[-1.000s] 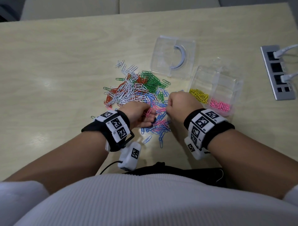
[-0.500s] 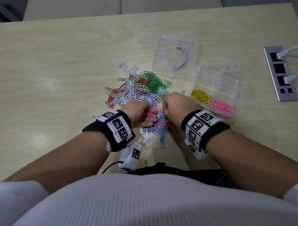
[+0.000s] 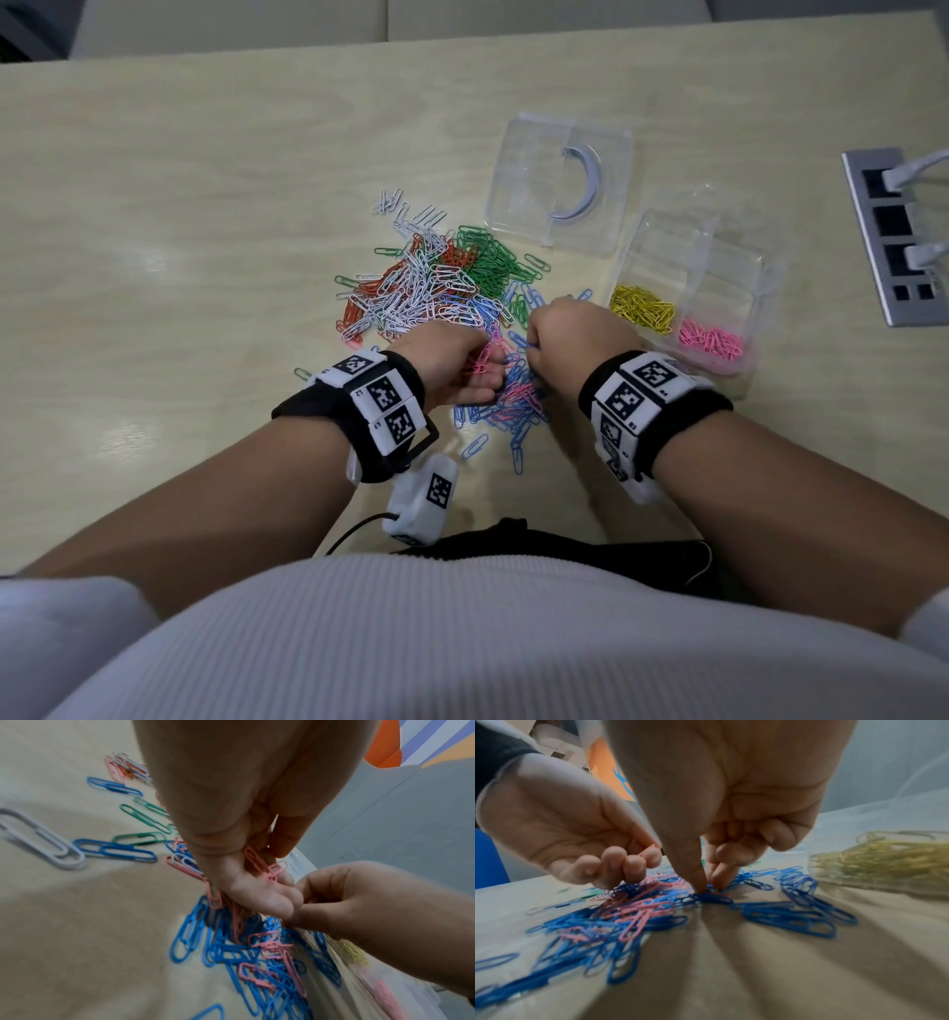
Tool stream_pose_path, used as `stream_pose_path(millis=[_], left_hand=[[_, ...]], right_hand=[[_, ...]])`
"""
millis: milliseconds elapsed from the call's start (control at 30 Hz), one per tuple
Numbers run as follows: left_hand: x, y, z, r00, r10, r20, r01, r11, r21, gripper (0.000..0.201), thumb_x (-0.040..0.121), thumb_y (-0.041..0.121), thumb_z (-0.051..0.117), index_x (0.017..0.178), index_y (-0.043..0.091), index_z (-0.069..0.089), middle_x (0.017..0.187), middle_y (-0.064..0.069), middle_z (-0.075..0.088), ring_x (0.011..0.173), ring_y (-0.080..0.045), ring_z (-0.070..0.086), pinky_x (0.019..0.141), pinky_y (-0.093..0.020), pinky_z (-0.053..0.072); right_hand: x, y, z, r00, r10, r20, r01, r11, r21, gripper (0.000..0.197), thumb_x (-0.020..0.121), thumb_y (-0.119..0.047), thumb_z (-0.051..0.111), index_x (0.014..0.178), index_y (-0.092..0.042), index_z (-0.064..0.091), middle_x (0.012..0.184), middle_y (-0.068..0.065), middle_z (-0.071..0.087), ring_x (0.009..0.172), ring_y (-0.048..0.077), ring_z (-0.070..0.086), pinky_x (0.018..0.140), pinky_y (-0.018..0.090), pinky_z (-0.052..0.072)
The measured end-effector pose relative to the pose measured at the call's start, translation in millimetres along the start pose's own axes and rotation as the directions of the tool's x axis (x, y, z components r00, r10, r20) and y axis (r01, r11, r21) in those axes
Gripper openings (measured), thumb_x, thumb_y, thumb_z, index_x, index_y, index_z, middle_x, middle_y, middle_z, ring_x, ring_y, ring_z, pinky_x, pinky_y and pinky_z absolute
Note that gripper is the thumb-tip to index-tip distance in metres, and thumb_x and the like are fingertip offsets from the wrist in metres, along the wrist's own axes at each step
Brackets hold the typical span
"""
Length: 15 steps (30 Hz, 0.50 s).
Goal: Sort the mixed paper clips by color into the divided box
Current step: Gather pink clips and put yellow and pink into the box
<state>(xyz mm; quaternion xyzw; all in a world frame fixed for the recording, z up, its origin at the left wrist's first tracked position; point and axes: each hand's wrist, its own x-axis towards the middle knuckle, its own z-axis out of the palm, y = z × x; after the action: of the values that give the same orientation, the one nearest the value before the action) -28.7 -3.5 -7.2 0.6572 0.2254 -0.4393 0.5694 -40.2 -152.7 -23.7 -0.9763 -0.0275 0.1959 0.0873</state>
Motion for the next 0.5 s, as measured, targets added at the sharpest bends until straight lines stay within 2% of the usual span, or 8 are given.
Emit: stream_pose_path(millis=[100, 233, 300, 367, 500], left_hand=[[0, 1, 0, 1.000, 0.001, 0.004, -0.001, 1.000, 0.007, 0.030, 0.101, 0.019, 0.038, 0.083, 0.008, 0.059, 0.070, -0.005, 0.061, 0.056, -0.011, 0.059, 0.057, -0.021, 0.054], [1, 1, 1, 1.000, -0.005, -0.004, 0.005, 1.000, 0.009, 0.029, 0.100, 0.018, 0.039, 0.085, 0.007, 0.061, 0.071, -0.006, 0.062, 0.058, -0.012, 0.060, 0.059, -0.023, 0.055], [2, 1, 1, 1.000, -0.008, -0.007, 0.008, 1.000, 0.010, 0.029, 0.100, 0.017, 0.039, 0.084, 0.007, 0.061, 0.070, -0.006, 0.062, 0.059, -0.013, 0.060, 0.060, -0.024, 0.056], [2, 1, 1, 1.000, -0.010, -0.004, 0.010, 1.000, 0.012, 0.030, 0.100, 0.017, 0.039, 0.084, 0.007, 0.062, 0.069, -0.006, 0.063, 0.059, -0.013, 0.060, 0.061, -0.024, 0.056], [3, 0, -1, 1.000, -0.010, -0.010, 0.010, 1.000, 0.014, 0.028, 0.099, 0.017, 0.041, 0.084, 0.007, 0.062, 0.069, -0.006, 0.063, 0.057, -0.012, 0.061, 0.061, -0.024, 0.056]], right_hand=[[-2, 2, -3, 1.000, -0.003, -0.010, 0.003, 1.000, 0.018, 0.014, 0.087, -0.024, 0.053, 0.097, -0.018, 0.062, 0.098, 0.005, 0.058, 0.091, 0.030, 0.060, 0.071, 0.034, 0.048], [-5, 7, -7, 0.996, 0.061, -0.070, -0.048, 0.985, 0.168, 0.011, 0.088, -0.021, 0.051, 0.095, -0.018, 0.060, 0.098, 0.007, 0.056, 0.090, 0.031, 0.057, 0.070, 0.032, 0.044], [-1, 11, -10, 0.993, 0.088, -0.072, -0.076, 0.985, 0.153, 0.019, 0.090, -0.012, 0.048, 0.103, -0.015, 0.061, 0.104, 0.009, 0.059, 0.095, 0.031, 0.057, 0.071, 0.031, 0.040], [0, 14, -12, 0.995, 0.087, -0.055, -0.079, 0.988, 0.131, 0.023, 0.089, -0.008, 0.048, 0.106, -0.014, 0.062, 0.105, 0.009, 0.060, 0.098, 0.031, 0.057, 0.073, 0.031, 0.041], [-3, 7, -7, 0.998, -0.006, 0.057, 0.003, 0.999, 0.039, 0.015, 0.087, -0.024, 0.055, 0.098, -0.019, 0.064, 0.101, 0.005, 0.063, 0.098, 0.028, 0.059, 0.078, 0.033, 0.050]])
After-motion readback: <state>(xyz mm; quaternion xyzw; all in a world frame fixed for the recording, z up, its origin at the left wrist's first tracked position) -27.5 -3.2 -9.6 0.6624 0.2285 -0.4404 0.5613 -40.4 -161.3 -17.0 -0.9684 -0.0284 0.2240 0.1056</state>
